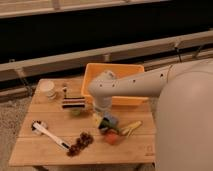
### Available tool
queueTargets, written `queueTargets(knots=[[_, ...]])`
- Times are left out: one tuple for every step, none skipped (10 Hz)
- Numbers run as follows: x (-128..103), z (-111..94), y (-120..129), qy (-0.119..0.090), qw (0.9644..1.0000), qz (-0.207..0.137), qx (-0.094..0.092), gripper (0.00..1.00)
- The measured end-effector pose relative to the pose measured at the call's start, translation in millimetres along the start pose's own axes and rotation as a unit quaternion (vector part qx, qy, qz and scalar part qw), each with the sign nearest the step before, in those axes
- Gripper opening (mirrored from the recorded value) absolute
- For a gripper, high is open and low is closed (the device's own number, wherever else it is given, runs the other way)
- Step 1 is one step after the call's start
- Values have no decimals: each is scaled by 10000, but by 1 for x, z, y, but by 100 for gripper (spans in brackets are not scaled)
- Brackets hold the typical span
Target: Place pepper in paper cup
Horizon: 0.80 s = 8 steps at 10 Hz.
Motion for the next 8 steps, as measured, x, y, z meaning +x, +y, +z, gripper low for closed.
queueTargets(knots=[[-2, -4, -1, -50, 10000, -11, 55, 74], [-6, -8, -1, -115, 9999, -25, 101, 74], [-10, -14, 0, -206, 9997, -37, 160, 74], [-15, -24, -1, -309, 9992, -60, 253, 74], [-20, -31, 0, -383, 9988, -86, 296, 74], [-25, -35, 1, -468, 9984, -109, 299, 74], [-24, -35, 1, -468, 9984, -108, 295, 74], [-25, -35, 1, -469, 9984, -113, 290, 74]])
